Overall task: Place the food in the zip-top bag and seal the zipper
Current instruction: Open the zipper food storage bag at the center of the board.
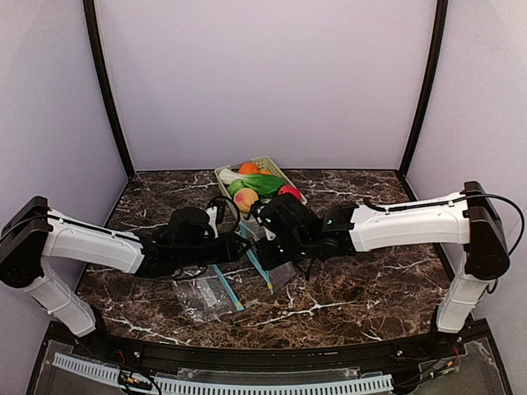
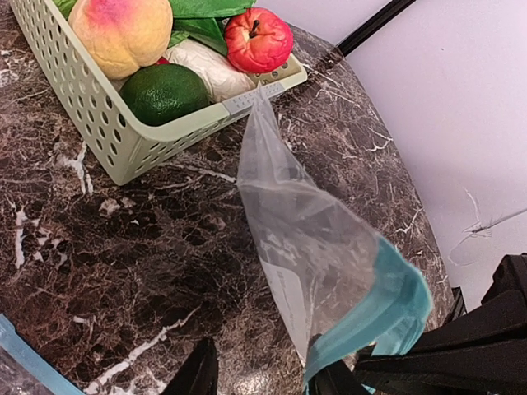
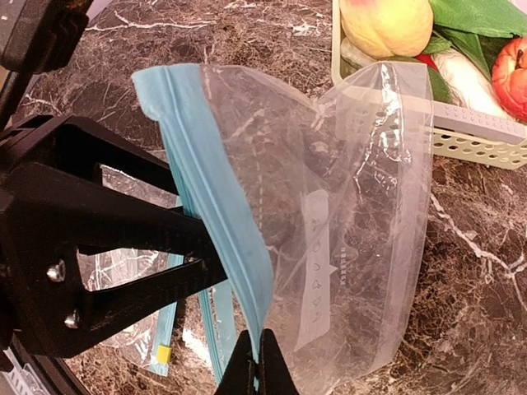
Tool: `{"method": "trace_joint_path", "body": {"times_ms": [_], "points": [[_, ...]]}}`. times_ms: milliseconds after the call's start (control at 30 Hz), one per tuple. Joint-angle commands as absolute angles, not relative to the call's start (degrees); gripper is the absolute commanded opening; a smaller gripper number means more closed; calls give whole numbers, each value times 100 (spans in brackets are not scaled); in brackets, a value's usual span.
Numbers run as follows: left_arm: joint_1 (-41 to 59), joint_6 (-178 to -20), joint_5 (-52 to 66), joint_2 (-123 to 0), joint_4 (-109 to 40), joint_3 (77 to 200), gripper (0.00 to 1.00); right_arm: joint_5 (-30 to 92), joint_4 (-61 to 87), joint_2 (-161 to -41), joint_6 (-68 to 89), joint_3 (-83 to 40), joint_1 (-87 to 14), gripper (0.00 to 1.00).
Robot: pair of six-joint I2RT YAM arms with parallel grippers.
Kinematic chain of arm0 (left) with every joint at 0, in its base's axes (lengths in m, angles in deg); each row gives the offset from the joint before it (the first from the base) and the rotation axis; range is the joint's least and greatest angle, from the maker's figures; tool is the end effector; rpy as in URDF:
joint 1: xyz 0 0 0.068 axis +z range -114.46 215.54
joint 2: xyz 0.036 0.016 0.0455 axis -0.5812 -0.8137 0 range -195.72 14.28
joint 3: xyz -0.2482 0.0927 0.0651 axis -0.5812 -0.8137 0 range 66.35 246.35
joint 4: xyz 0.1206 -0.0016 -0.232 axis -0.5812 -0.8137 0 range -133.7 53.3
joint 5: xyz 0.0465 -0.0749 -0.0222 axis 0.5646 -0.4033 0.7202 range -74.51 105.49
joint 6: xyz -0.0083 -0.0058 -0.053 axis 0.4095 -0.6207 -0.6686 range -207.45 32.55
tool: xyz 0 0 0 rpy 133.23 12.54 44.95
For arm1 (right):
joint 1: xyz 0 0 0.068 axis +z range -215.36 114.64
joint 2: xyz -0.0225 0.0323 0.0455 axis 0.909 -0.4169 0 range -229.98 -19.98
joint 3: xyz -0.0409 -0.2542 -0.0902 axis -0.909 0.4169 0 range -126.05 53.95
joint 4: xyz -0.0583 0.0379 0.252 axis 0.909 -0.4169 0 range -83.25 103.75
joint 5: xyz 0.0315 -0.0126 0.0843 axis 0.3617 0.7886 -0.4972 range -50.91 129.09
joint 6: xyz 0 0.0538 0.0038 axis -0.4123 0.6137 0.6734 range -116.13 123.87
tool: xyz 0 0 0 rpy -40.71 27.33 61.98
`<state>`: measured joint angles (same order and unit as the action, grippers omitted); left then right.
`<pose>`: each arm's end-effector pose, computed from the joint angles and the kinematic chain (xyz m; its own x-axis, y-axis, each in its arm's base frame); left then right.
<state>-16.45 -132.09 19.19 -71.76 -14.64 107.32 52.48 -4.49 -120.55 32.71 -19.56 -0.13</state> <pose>0.1977 -0.2492 0.2029 -0.6980 -0.2455 -0.6727 0.3643 0.6870 -0.6287 0.1709 0.3508 0.2378 -0.6540 -0.2974 -0.6956 -0.5704 0.7979 0.1951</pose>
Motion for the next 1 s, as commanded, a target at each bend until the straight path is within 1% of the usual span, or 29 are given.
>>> {"method": "trace_joint_path", "body": {"times_ms": [0, 133, 200, 233, 400, 467, 533, 767, 867, 967], "points": [[-1663, -13344, 1869, -7265, -1250, 10705, 37, 5499, -558, -12151, 3174, -2131, 63, 0], [-1667, -13370, 1797, -7321, -1071, 10717, 36, 5469, -553, -12207, 3150, -2166, 75, 0], [-1665, -13379, 1765, -7374, -1029, 10740, 28, 5442, -546, -12244, 3130, -2201, 77, 0], [-1661, -13375, 1762, -7391, -1036, 10744, 22, 5445, -550, -12256, 3127, -2206, 79, 0], [-1662, -13251, 1978, -7345, -1523, 10828, 10, 5733, -651, -12165, 3112, -2208, 81, 0], [-1661, -13138, 2155, -7273, -1868, 10874, 2, 5856, -711, -12085, 3108, -2207, 81, 0], [-1661, -13021, 2339, -7160, -2214, 10931, 1, 5963, -773, -12012, 3087, -2222, 81, 0], [-1755, -12624, 3001, -6912, -3241, 11205, 1, 6466, -1094, -11905, 3130, -2310, 110, 0], [-1799, -12580, 3139, -6813, -3404, 11257, 1, 6647, -1174, -11877, 3241, -2294, 125, 0], [-1830, -12610, 2986, -6748, -3214, 11229, 1, 6534, -1106, -11927, 3326, -2252, 120, 0]]}}
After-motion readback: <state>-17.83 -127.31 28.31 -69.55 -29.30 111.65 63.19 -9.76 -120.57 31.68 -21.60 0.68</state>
